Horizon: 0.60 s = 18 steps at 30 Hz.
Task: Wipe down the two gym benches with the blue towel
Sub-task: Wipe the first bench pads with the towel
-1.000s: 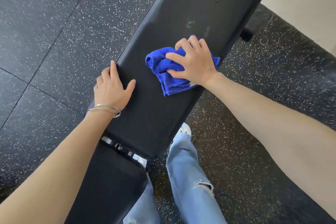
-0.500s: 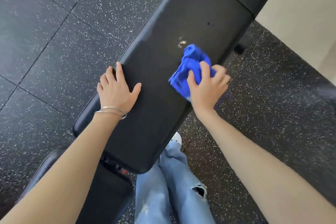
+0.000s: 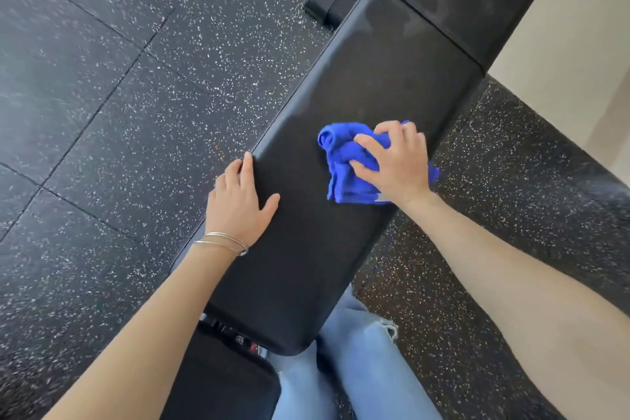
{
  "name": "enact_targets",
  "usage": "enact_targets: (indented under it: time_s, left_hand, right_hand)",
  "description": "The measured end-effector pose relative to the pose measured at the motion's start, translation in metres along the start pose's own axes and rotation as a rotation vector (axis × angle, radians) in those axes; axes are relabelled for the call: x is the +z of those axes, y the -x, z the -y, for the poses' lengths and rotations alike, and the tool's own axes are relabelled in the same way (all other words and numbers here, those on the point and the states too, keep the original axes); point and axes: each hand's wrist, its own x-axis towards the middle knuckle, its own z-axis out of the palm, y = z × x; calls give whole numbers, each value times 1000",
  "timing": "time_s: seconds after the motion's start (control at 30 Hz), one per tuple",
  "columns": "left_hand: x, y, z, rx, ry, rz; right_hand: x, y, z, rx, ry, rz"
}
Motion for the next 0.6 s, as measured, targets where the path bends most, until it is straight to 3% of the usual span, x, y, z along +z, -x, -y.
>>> enact_targets:
  time_s: [0.07, 0.1, 0.17, 0.23, 0.37, 0.43, 0.5, 0.6]
  left_hand:
    - [1, -3, 0, -15, 11, 4]
    - [1, -4, 0, -23, 21, 3]
    - [2, -4, -1, -35, 38, -3]
    - [3, -4, -1, -34, 47, 2]
    - [2, -5, 1, -22, 24, 24]
    - [2, -7, -1, -34, 30, 26]
    - [-1, -13, -6, -44, 45, 25]
    - [-4, -27, -19, -69, 70, 29]
  right_hand:
    - [8, -13, 42, 506, 14, -19]
    - [12, -19, 66, 645, -4, -12]
    - [13, -22, 100, 656, -18, -8]
    - [11, -13, 103, 356, -37, 4]
    - [11, -42, 44, -602, -139, 33]
    - [15, -76, 13, -867, -72, 36]
    - [22, -104, -2, -715, -33, -2]
    - [26, -122, 23, 88, -16, -55]
